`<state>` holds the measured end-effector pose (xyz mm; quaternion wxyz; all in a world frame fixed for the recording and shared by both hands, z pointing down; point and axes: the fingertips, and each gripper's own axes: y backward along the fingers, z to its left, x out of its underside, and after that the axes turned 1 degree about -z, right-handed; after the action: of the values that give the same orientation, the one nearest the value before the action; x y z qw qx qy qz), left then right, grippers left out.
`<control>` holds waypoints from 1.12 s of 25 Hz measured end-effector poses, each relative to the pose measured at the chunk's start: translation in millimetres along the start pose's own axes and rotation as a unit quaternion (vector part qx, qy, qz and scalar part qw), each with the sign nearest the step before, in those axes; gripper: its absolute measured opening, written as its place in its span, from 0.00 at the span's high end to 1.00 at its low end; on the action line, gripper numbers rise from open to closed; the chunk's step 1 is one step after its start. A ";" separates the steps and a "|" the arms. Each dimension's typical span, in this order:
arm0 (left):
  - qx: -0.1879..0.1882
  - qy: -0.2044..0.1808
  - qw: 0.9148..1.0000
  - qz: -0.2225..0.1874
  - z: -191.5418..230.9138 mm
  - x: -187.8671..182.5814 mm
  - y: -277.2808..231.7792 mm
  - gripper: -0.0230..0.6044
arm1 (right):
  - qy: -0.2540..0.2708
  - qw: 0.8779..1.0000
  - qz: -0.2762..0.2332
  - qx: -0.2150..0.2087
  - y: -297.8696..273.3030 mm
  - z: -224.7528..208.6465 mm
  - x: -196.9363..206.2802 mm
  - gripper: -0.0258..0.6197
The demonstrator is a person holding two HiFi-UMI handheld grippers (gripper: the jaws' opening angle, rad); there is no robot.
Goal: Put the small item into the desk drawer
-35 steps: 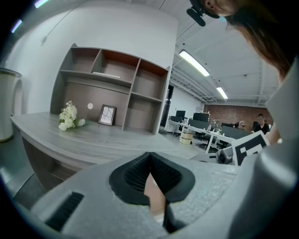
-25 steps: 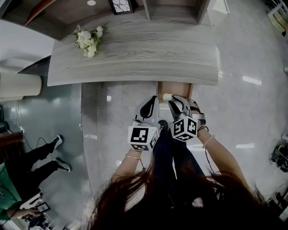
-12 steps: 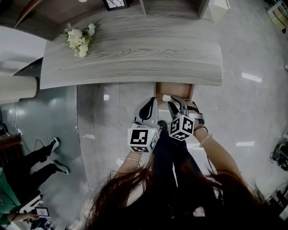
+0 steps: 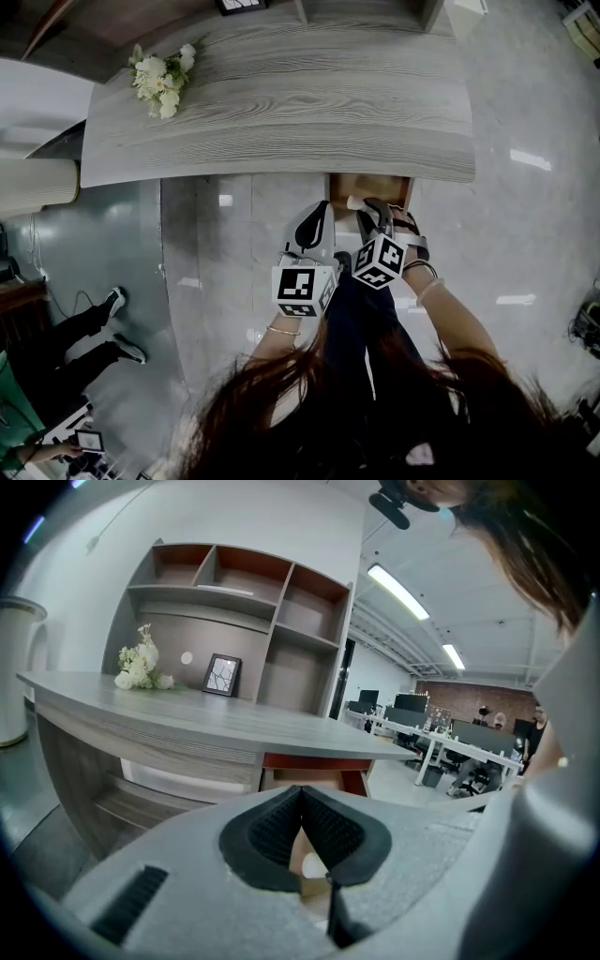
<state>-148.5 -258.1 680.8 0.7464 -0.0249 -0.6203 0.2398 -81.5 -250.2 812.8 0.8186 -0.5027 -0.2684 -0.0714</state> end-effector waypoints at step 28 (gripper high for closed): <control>-0.014 0.033 0.999 0.016 6.1 21.8 -7.2 0.94 | -0.067 0.996 0.053 -0.025 -26.4 9.1 25.1 0.76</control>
<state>-149.4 -257.6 704.4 0.7620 -0.0528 -0.5982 0.2422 -73.8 -251.3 849.6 0.7886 -0.5399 -0.2943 -0.0006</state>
